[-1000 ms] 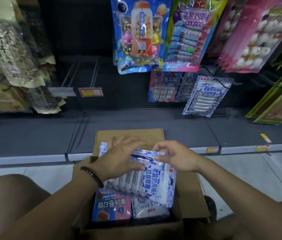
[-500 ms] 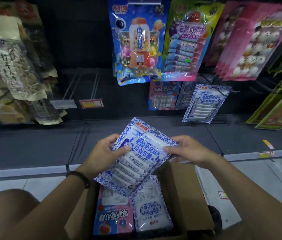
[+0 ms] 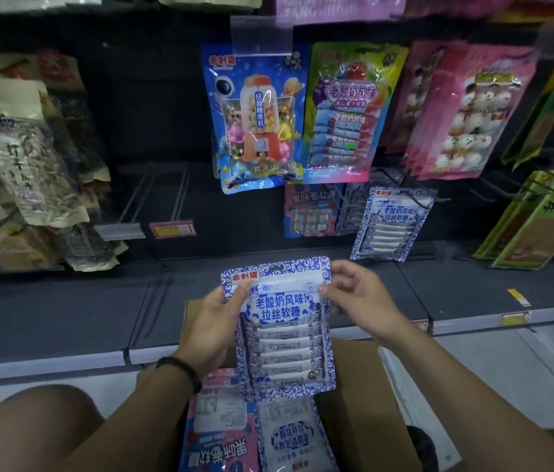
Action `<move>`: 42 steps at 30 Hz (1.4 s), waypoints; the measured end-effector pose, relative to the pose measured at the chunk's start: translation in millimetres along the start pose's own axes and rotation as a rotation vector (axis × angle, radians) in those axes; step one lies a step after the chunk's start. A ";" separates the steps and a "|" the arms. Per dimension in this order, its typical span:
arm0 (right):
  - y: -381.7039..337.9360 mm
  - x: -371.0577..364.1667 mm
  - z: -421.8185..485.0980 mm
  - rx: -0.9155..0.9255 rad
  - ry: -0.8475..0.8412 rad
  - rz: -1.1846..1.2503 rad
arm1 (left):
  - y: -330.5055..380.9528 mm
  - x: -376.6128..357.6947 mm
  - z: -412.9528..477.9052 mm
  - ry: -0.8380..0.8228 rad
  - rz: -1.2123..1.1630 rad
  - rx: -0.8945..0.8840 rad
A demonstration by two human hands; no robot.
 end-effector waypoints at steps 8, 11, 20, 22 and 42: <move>11.0 31.3 -12.2 0.105 0.272 0.088 | 4.1 -50.7 7.2 -0.086 -0.010 -0.012; 17.7 55.5 -6.0 0.042 0.325 0.099 | 7.1 -68.6 25.1 -0.143 0.111 -0.053; 30.4 154.5 40.1 -0.049 0.489 0.067 | 5.2 -165.2 86.7 -0.280 0.366 -0.141; 32.9 175.8 51.5 -0.085 0.512 0.081 | -8.8 -182.7 109.4 -0.299 0.385 -0.139; 38.7 282.7 165.7 -0.213 0.732 0.472 | -56.2 -300.8 224.1 -0.225 0.266 0.008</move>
Point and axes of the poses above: each hand's wrist, its own z-axis towards the middle knuckle, its own x-axis out of the back of the hand, y = z × x, the point moved 2 cm from there along z, towards the middle knuckle, and after that the axes turned 13 degrees about -x, right-handed, at the moved point
